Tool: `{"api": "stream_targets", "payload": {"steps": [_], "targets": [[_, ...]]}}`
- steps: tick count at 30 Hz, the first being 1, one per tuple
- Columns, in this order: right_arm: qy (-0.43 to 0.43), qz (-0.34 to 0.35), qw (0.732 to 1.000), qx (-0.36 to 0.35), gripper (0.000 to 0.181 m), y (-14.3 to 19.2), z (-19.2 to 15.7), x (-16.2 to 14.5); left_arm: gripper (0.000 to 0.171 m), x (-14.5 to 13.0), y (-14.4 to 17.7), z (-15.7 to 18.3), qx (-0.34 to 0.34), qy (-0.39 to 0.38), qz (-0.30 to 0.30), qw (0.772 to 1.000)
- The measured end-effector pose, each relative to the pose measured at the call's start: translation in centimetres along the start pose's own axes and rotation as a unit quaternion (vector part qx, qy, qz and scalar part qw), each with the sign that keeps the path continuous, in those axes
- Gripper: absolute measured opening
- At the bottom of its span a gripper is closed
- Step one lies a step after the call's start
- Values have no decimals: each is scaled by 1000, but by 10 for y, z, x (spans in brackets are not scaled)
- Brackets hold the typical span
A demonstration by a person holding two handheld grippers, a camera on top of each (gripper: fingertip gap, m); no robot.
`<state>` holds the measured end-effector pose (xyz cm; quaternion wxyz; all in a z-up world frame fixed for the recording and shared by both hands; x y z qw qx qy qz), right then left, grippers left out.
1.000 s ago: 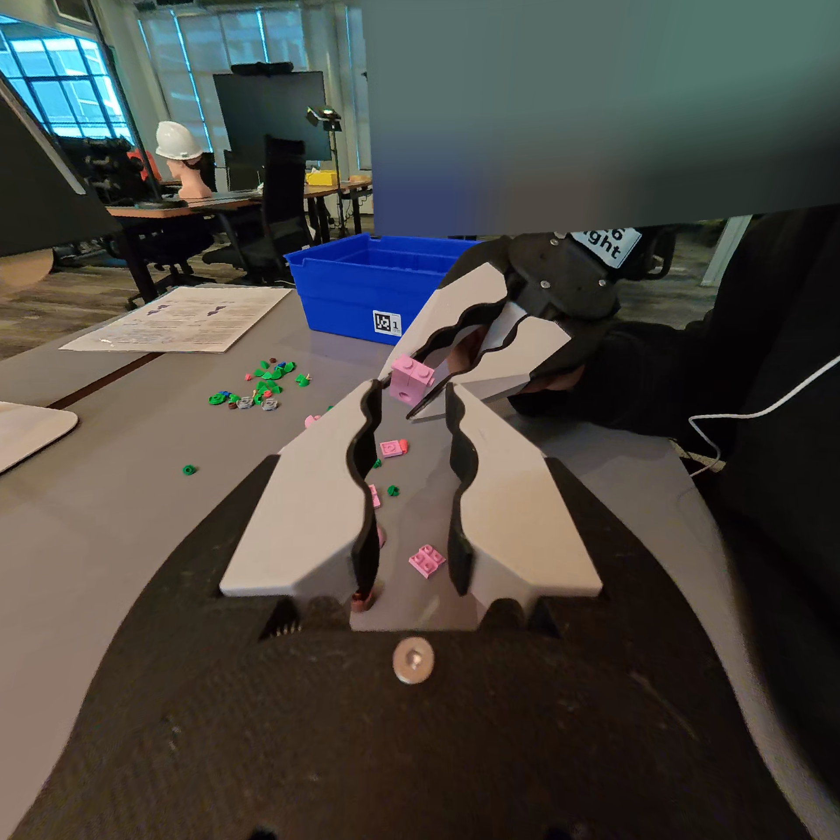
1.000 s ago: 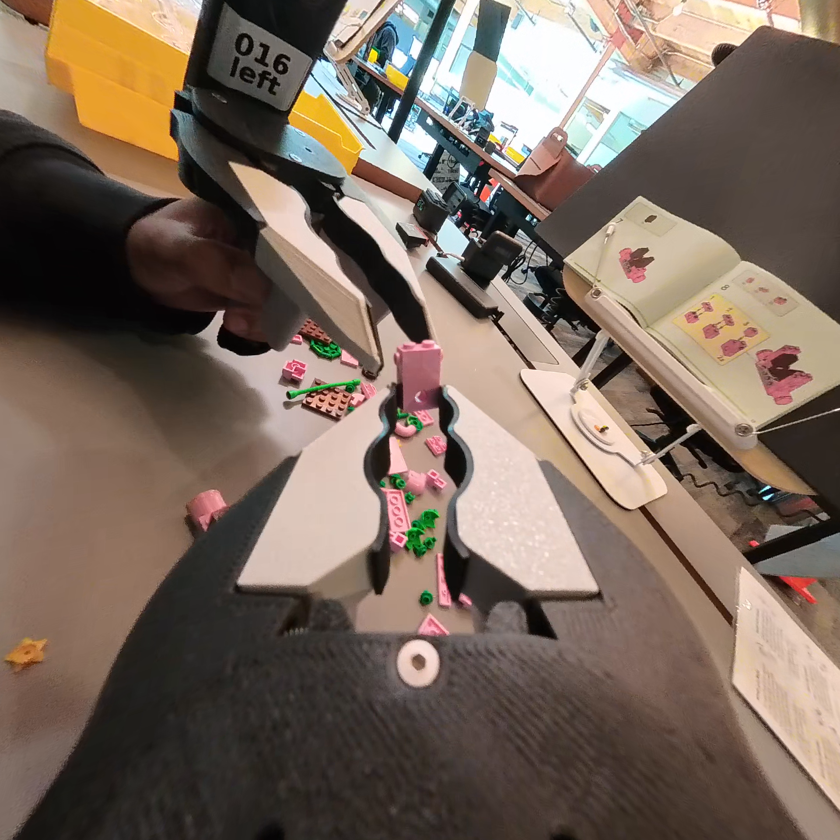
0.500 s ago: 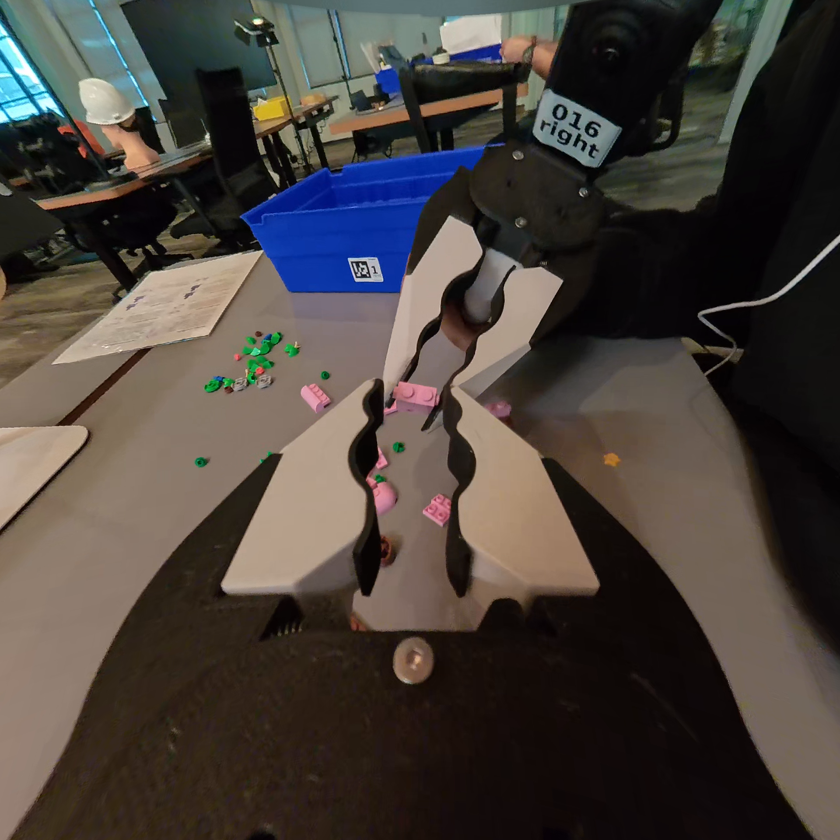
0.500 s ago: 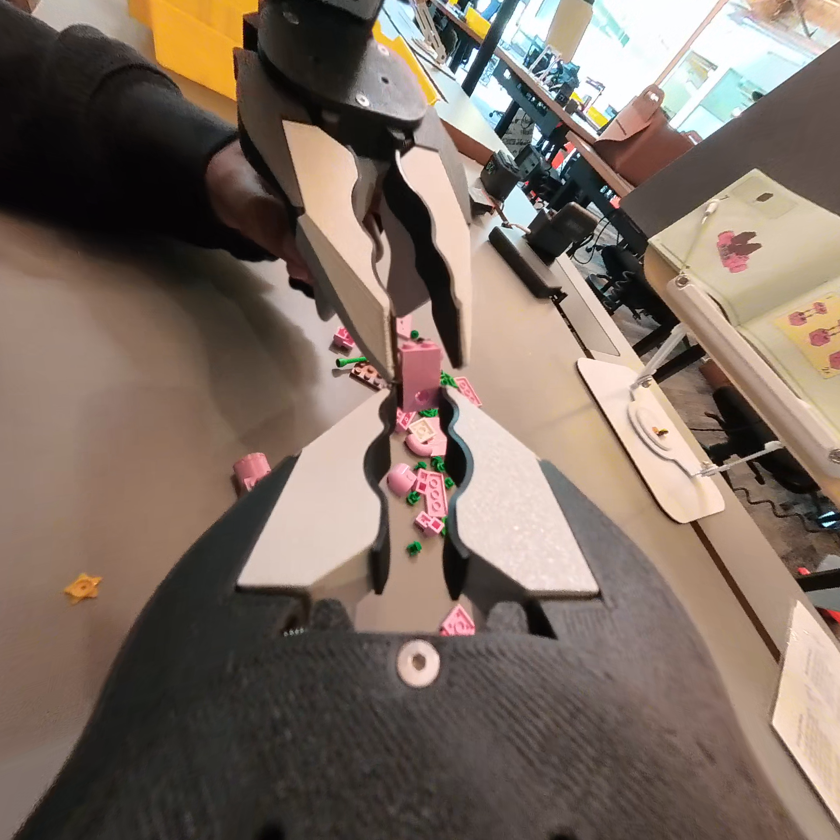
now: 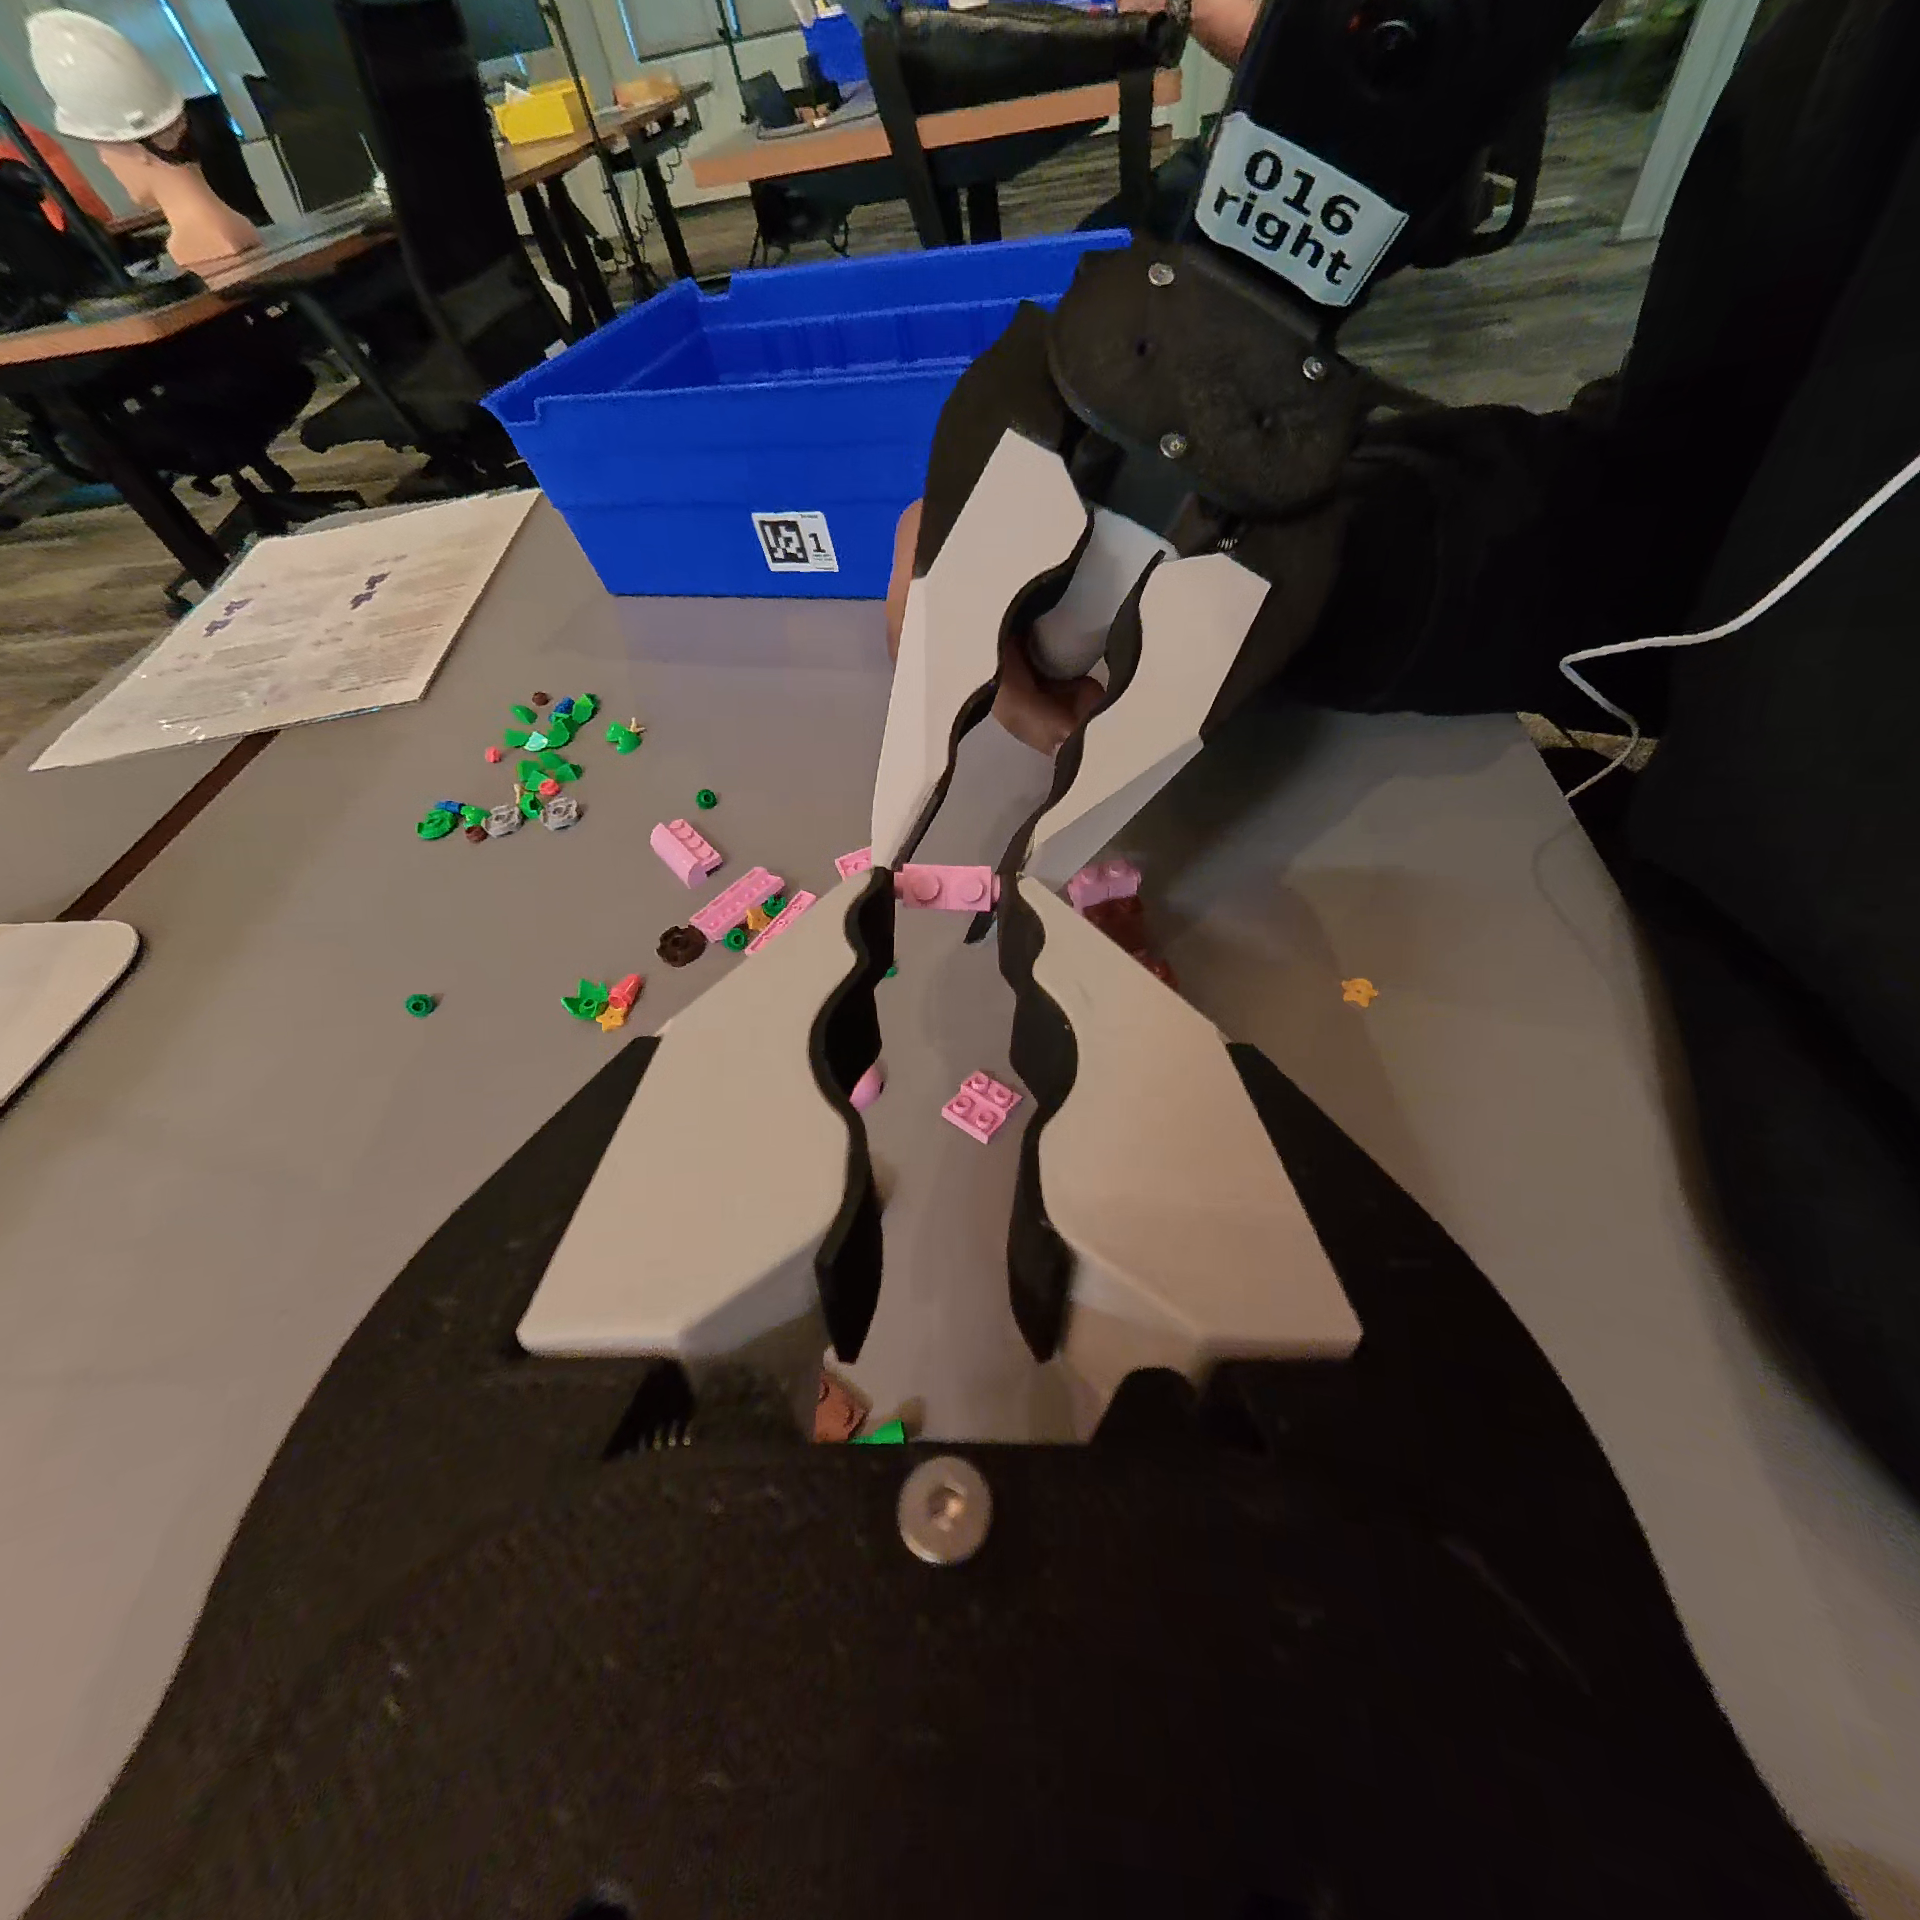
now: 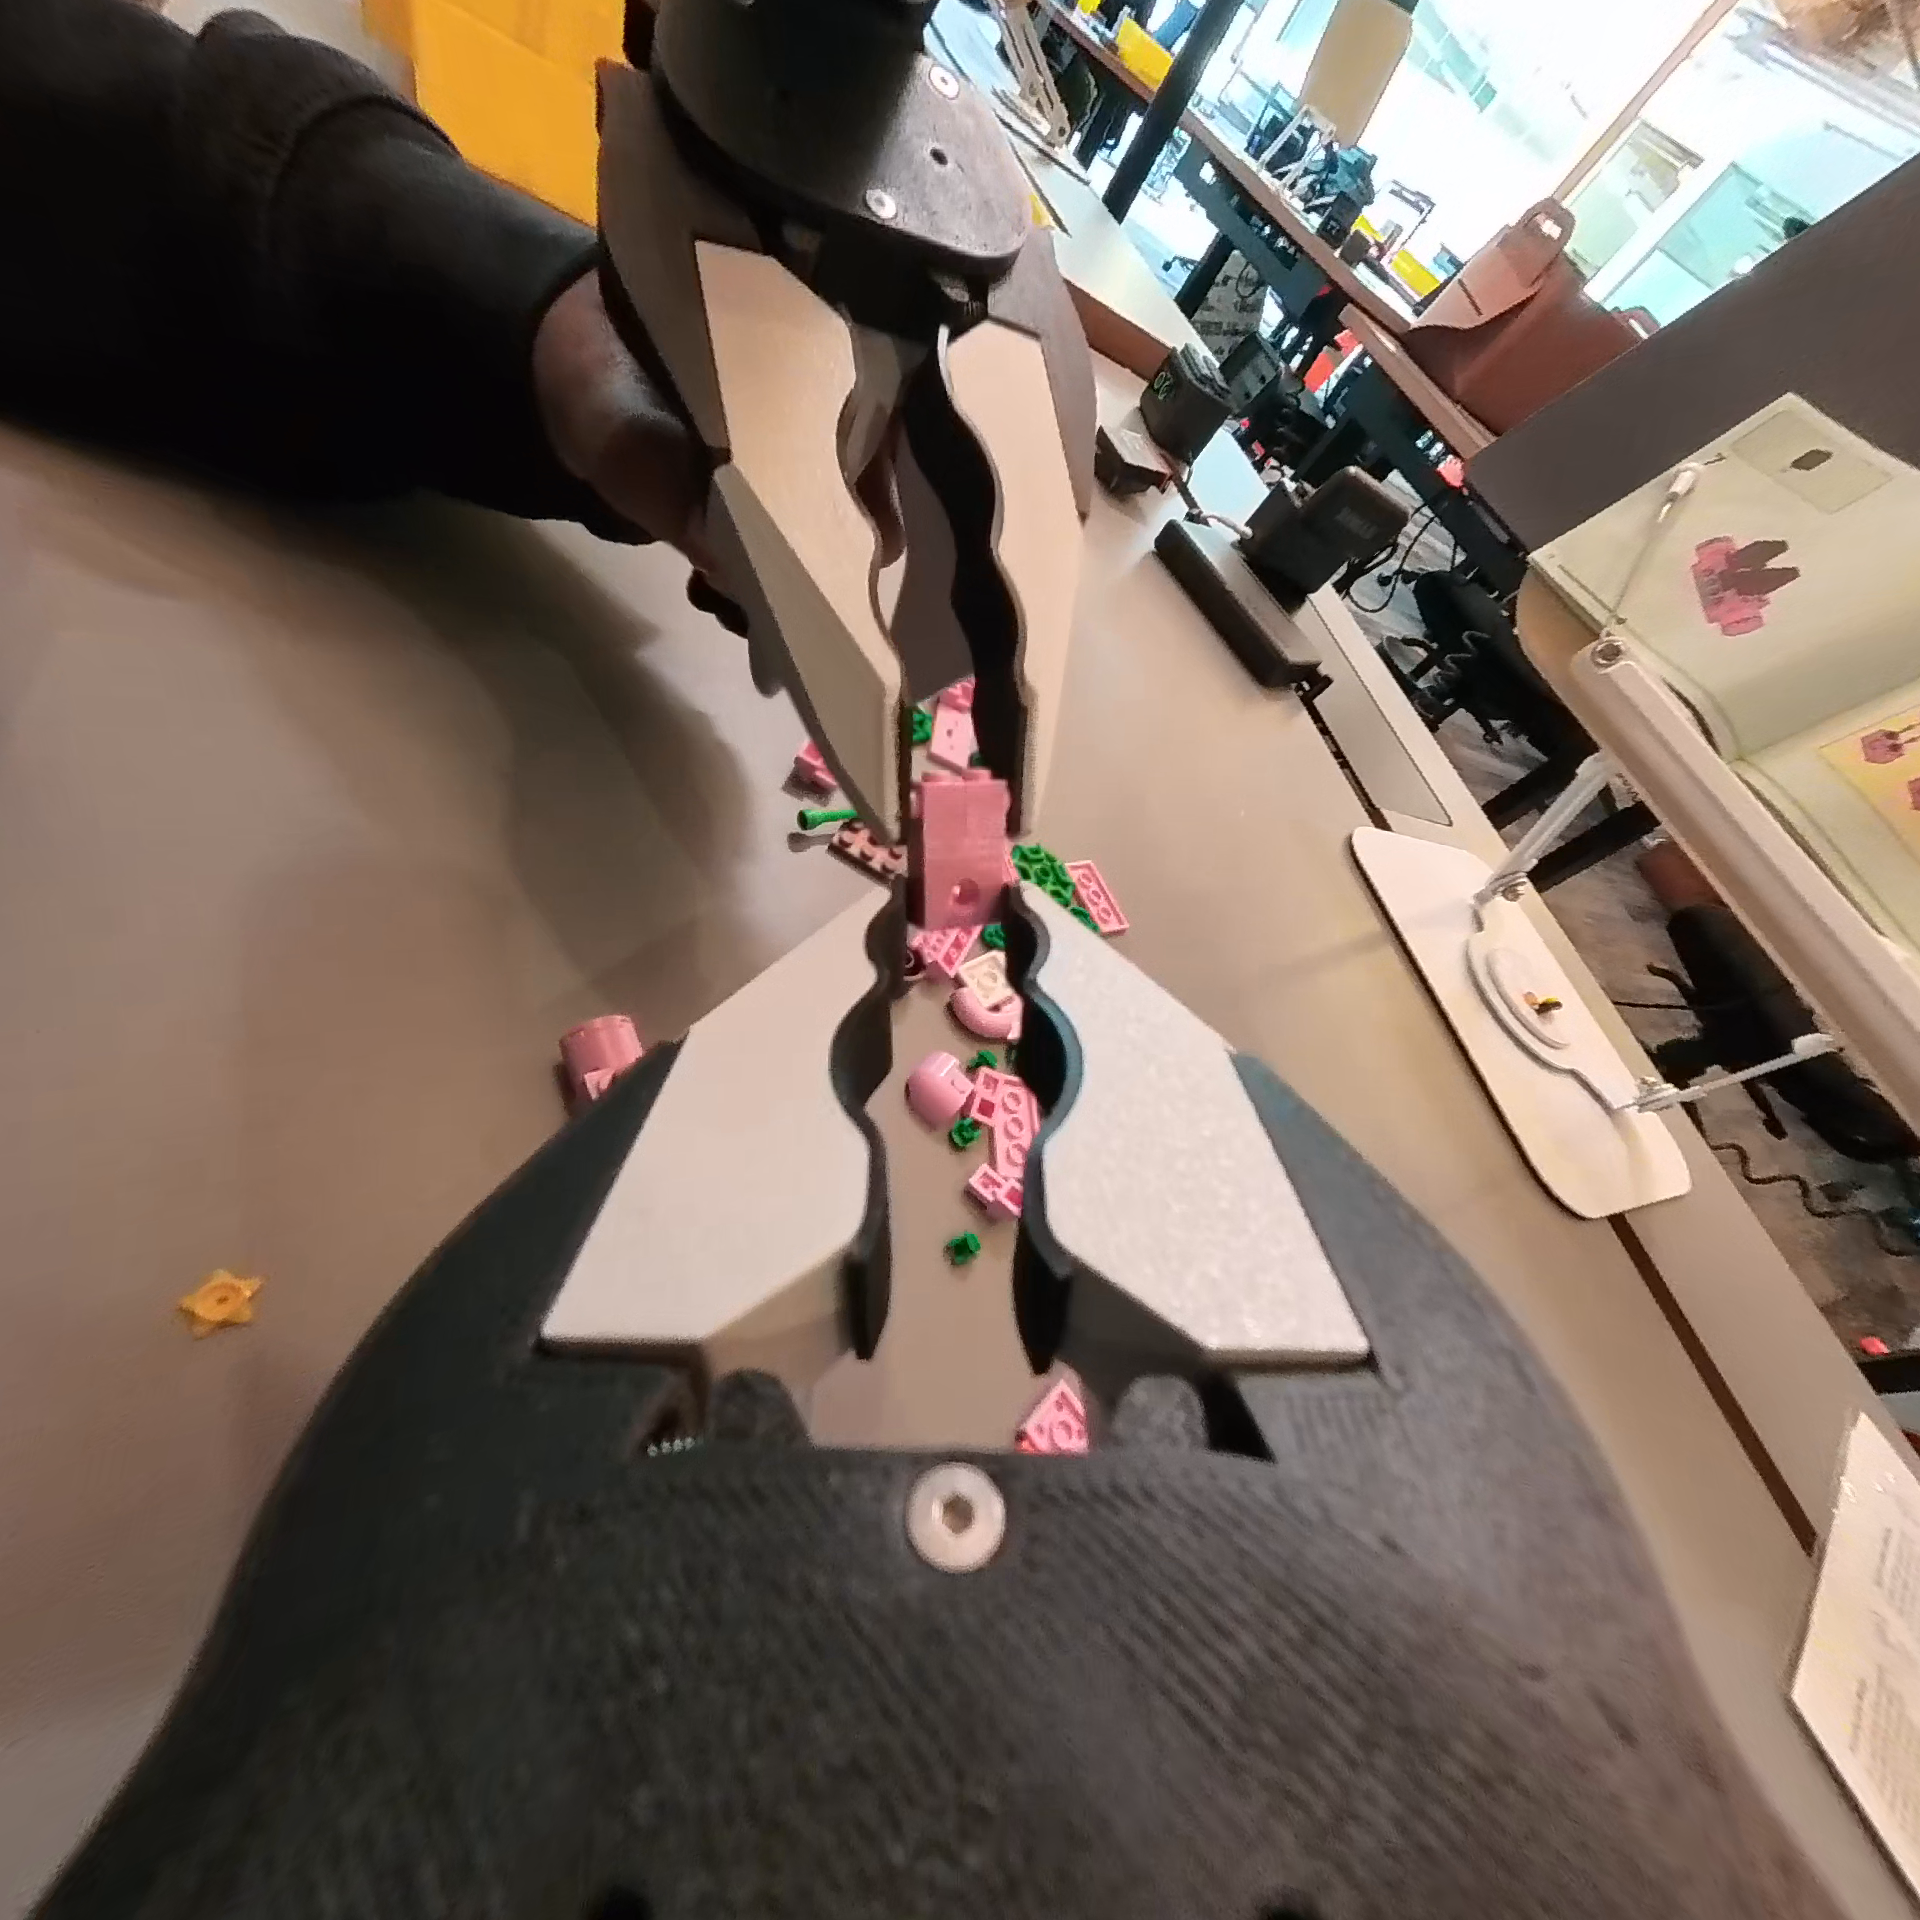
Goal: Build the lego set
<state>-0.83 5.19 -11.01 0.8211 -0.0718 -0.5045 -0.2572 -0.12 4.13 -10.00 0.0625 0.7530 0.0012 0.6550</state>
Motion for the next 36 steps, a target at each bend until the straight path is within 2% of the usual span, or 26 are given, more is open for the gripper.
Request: {"api": "stream_targets", "payload": {"steps": [5, 8, 13, 20, 32, 36], "targets": [[-5, -10, 1000, -8, 19, 8, 9, -6, 18, 4, 5, -6, 15, 9, 9, 1000], [-48, 8, 998, -33, 18, 22, 26, -9, 18, 6, 10, -5, 11, 42, 23, 999], [-119, 45, 989, -77, 15, 41, 47, -9, 19, -3, 7, 21, -14, 98, 15, 995], [-118, 9, 991, -60, 13, 36, 32, -23, 20, -38, -3, 48, -19, 120, -62, 991], [-119, -1, 991, -57, 11, 35, 28, -24, 20, -54, -8, 50, -5, 98, -121, 988], [-131, -15, 991, -36, 12, 35, 16, -31, 20, -53, -6, 46, 10, 97, -117, 988]]}}
Point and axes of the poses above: each gripper's, where its closed fingertips meet, y back along the fingers, x out of its top, z = x × y across the jaws, the point moved 1 cm from there along y, back along the fingers, and after that the axes turned 12 degrees about z, right-handed, at the moved point
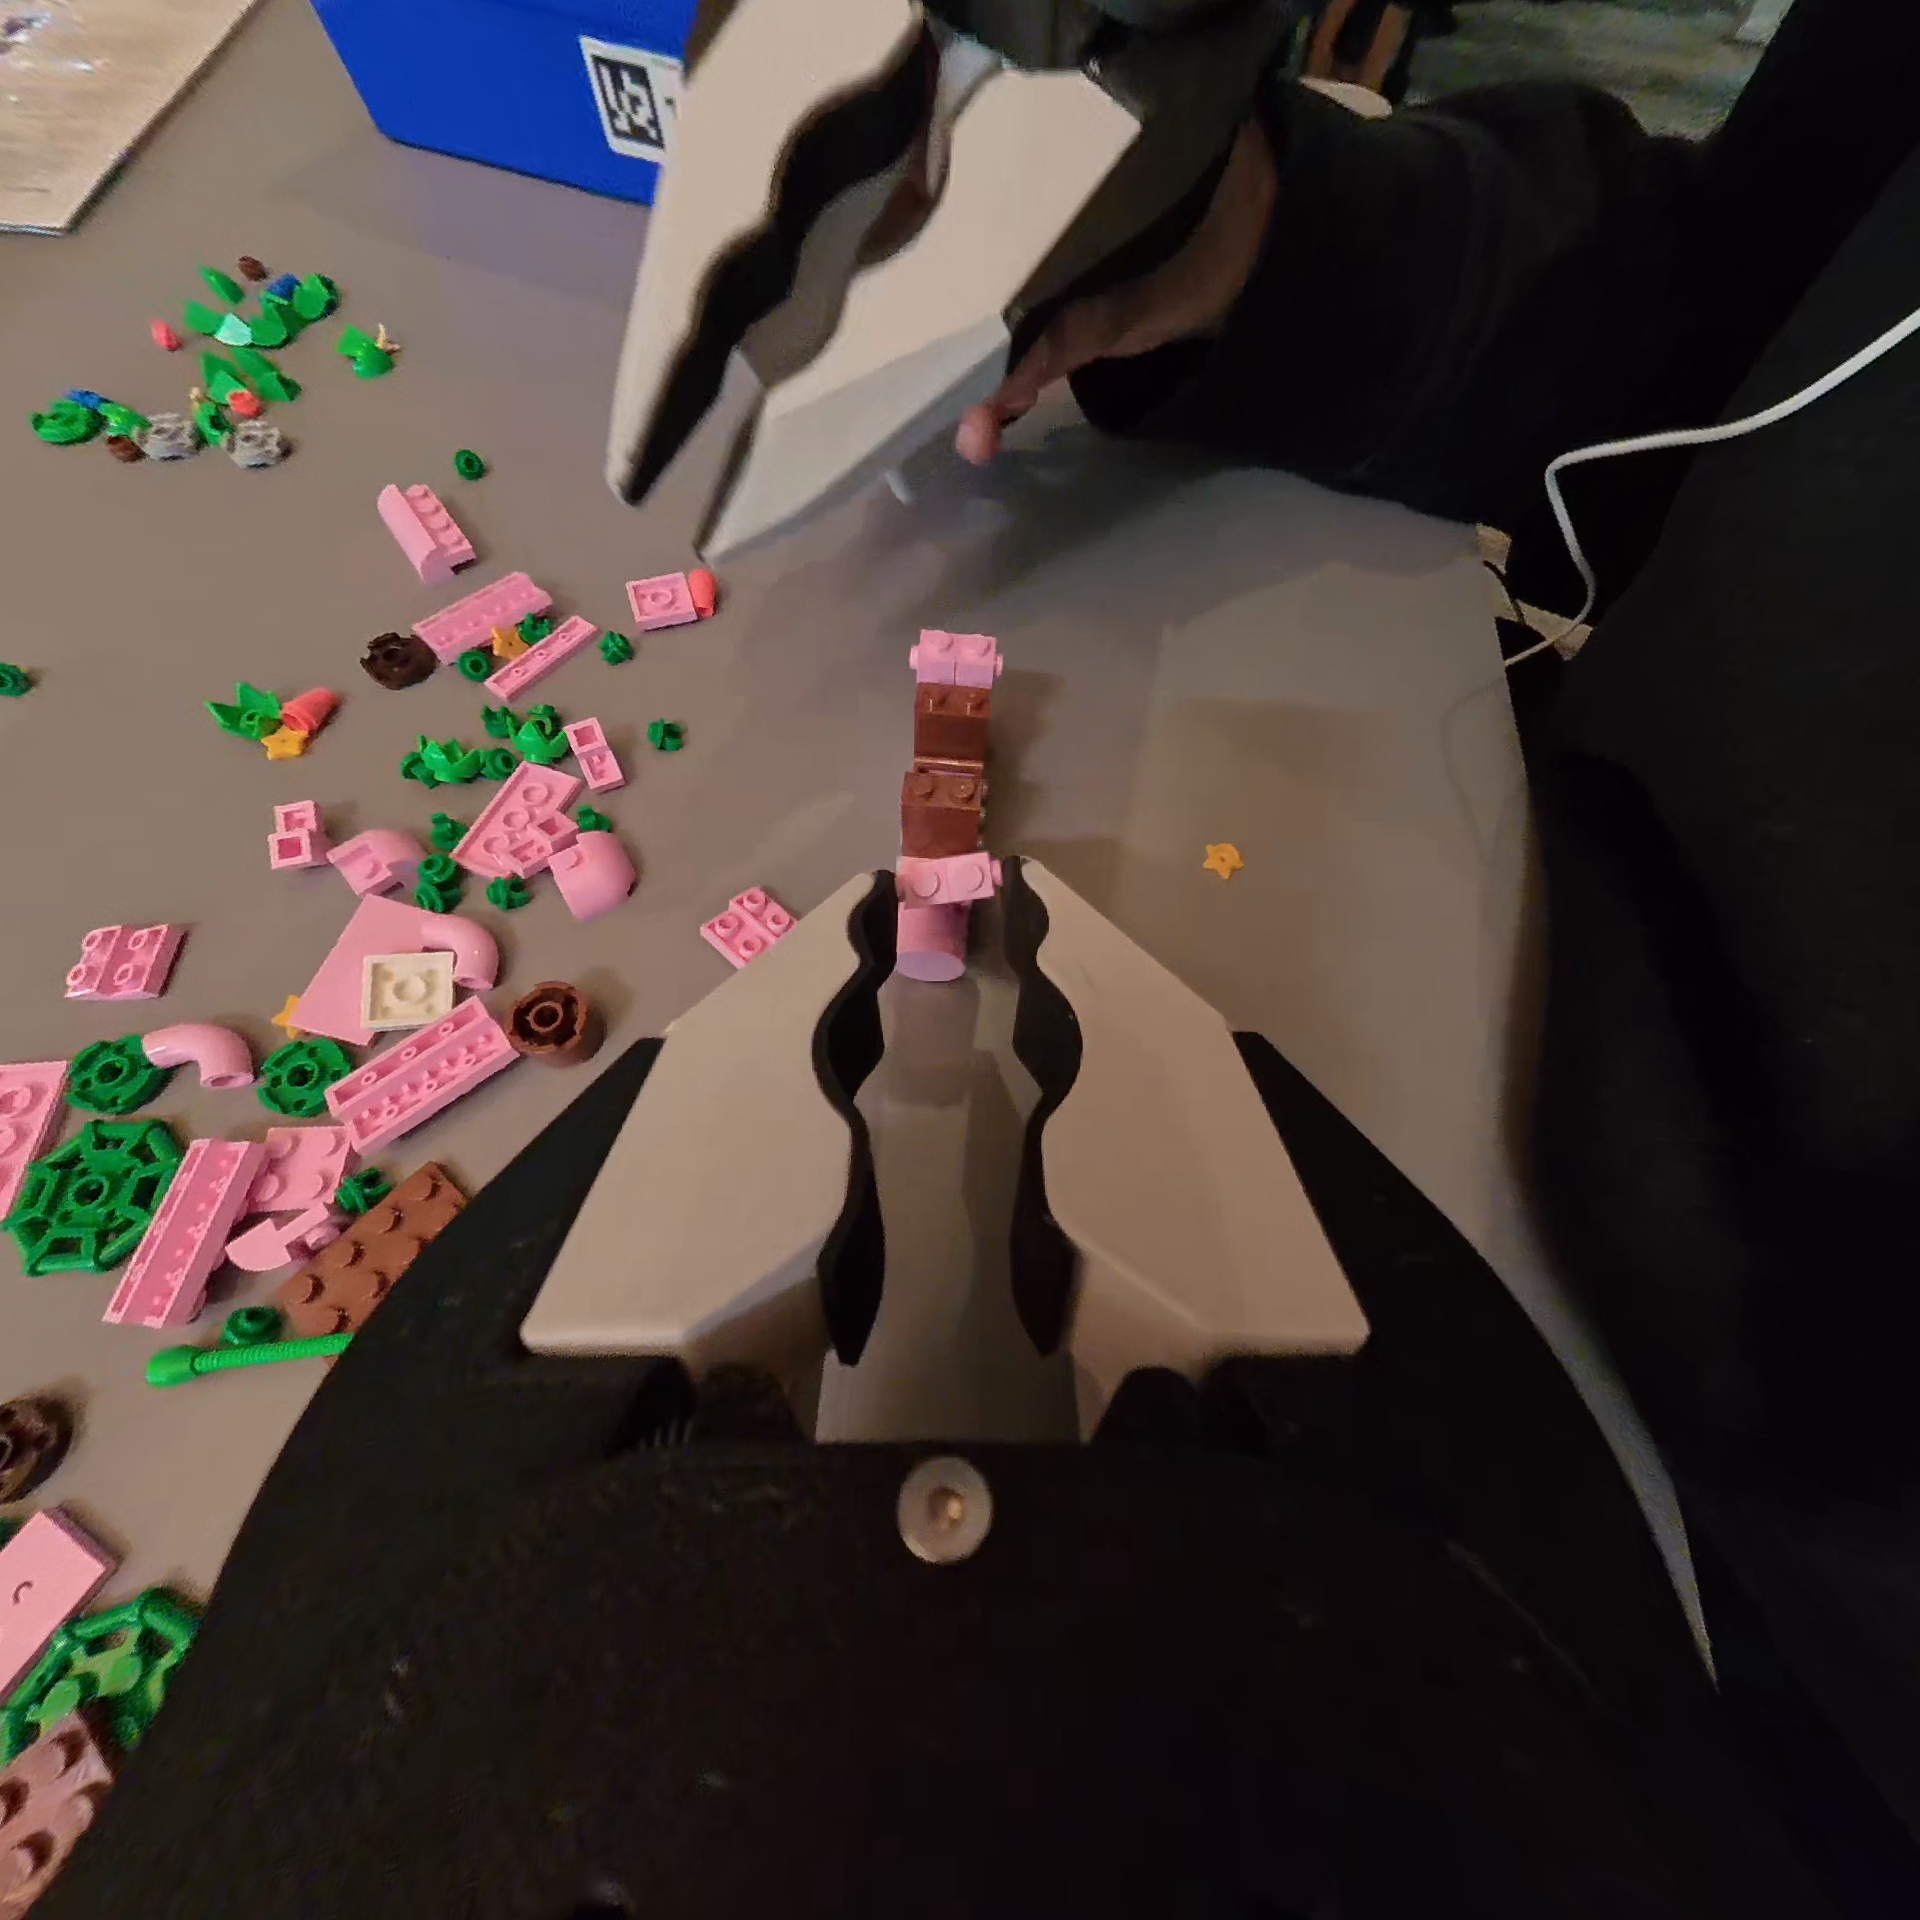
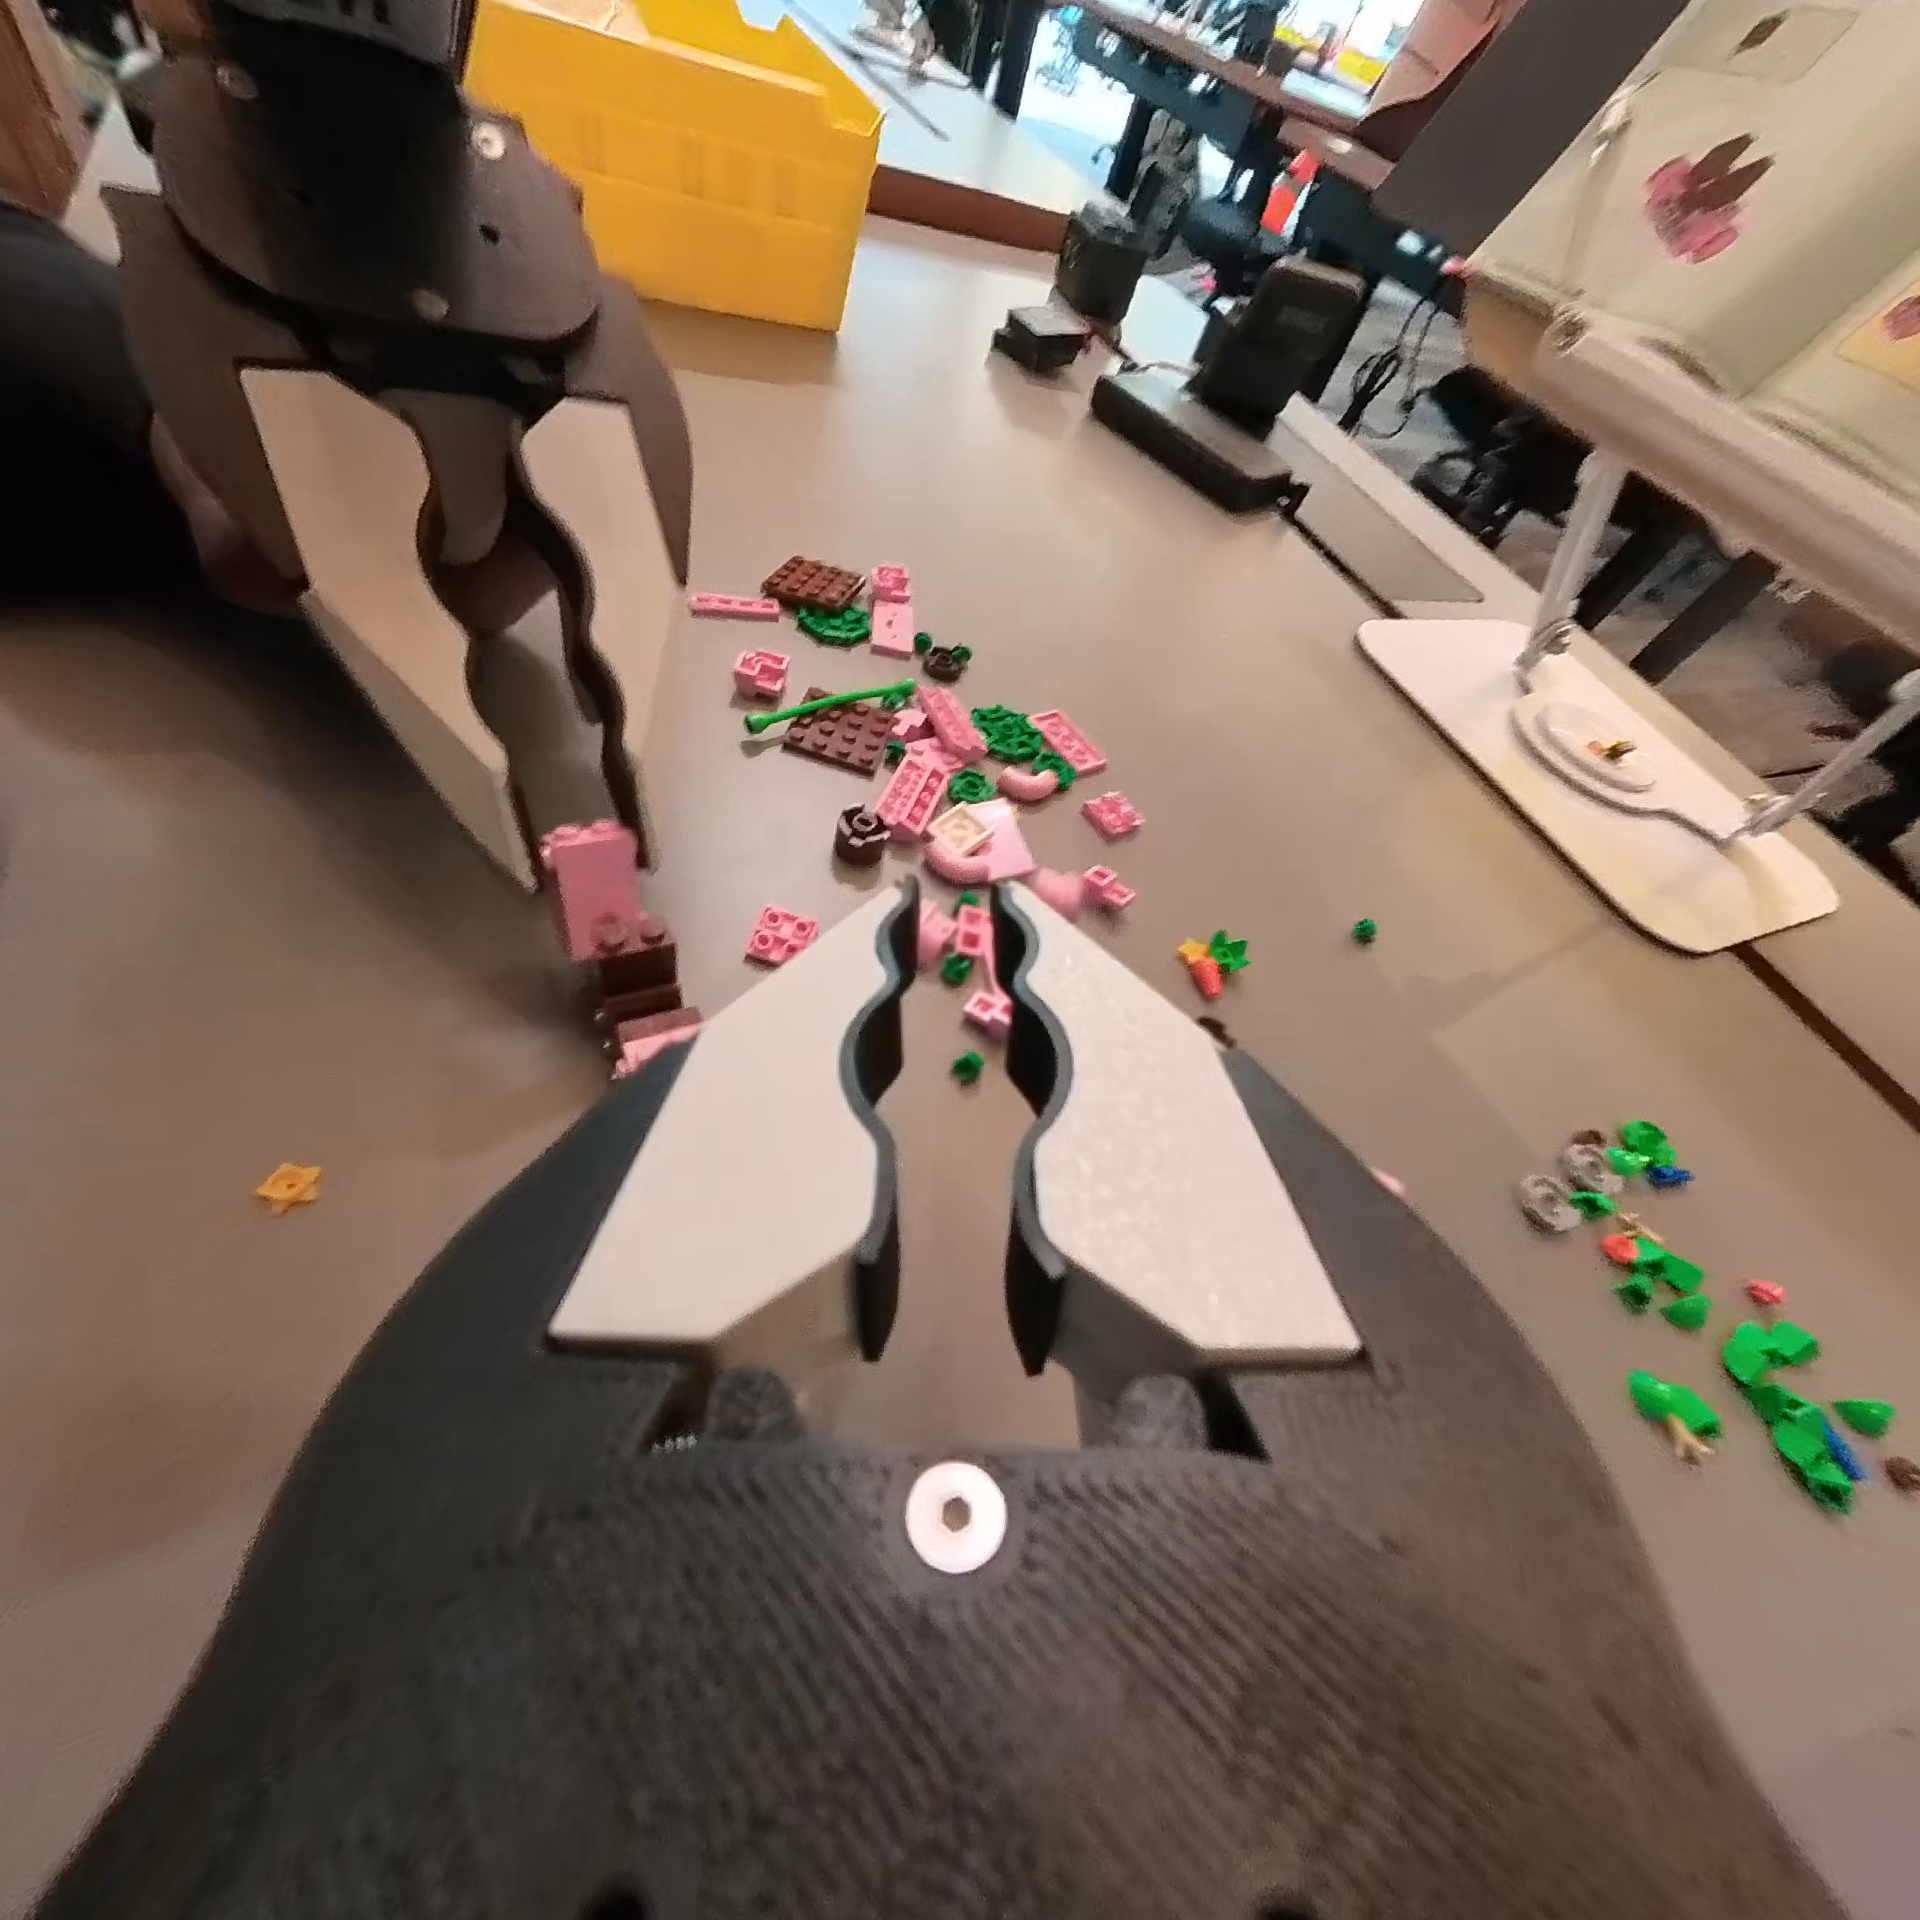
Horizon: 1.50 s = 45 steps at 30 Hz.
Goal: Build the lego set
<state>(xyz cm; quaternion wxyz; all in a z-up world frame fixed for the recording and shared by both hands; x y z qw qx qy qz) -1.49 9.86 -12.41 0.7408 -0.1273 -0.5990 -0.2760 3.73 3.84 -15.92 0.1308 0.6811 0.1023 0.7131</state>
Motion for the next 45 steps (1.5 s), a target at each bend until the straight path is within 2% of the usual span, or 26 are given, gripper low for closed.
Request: {"api": "stream_targets", "payload": {"steps": [3, 7, 9, 16, 24, 40, 45], "targets": [[-16, -28, 999, 40, 16, 3, -13, -13, 20, 2, 2, -3, 3, 1, 6, 1000], [-53, -34, 996, 65, 40, 13, -21, -16, 19, 1, 3, -3, -6, 5, -9, 1000], [-60, -26, 995, 79, 44, 23, -25, -14, 19, 1, 1, -3, -13, 5, -19, 1000], [-127, -20, 981, 146, 38, 42, -44, -17, 19, 6, -6, -4, -30, -18, -50, 998], [-86, -125, 978, 144, 37, 28, -56, -46, 19, 11, -6, -6, -53, -14, -80, 995], [-71, -134, 977, 149, 15, 21, -63, -47, 19, 5, -8, -4, -53, -35, -136, 989], [-70, -136, 977, 150, 14, 21, -64, -48, 19, 4, -8, -8, -56, -43, -141, 988]]}}
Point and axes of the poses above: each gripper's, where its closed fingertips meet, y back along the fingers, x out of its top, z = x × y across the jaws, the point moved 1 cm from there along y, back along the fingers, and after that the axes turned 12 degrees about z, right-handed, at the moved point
